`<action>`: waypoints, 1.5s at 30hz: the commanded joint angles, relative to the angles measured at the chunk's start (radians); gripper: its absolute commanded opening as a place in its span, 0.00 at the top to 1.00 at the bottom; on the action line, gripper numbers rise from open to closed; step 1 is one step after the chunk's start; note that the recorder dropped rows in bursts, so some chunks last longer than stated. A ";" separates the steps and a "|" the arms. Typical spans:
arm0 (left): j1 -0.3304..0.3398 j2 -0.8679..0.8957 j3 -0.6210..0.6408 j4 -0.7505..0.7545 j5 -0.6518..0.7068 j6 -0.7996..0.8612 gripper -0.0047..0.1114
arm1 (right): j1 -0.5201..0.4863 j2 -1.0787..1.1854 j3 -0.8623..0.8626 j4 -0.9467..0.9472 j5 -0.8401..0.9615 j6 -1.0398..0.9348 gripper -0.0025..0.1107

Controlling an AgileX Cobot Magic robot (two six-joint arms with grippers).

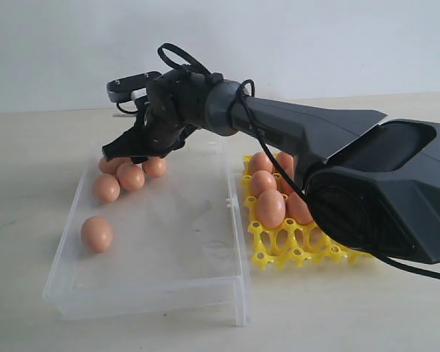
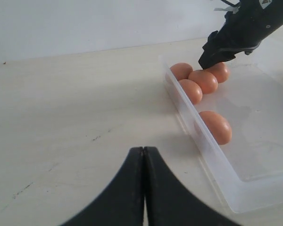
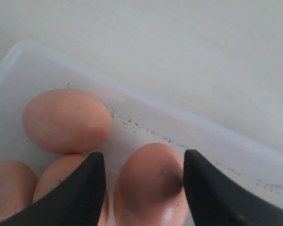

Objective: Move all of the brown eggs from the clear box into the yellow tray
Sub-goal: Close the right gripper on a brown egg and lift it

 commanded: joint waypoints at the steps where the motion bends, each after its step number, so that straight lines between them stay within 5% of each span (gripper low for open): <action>1: -0.004 -0.006 -0.004 -0.003 -0.010 0.000 0.96 | 0.000 -0.001 -0.006 0.000 -0.010 0.030 0.44; 23: -0.004 -0.006 -0.004 -0.003 -0.010 0.000 0.96 | 0.000 0.032 -0.006 -0.007 -0.041 0.059 0.46; 25: -0.004 -0.006 -0.004 -0.003 -0.010 0.000 0.96 | 0.000 0.032 -0.006 -0.007 -0.041 0.057 0.55; 30: -0.004 -0.006 -0.004 -0.003 -0.010 0.000 0.96 | 0.000 0.032 -0.006 -0.007 -0.029 0.037 0.98; 45: -0.004 -0.006 -0.004 -0.003 -0.010 0.000 0.96 | 0.000 -0.128 0.024 0.001 0.051 -0.047 0.98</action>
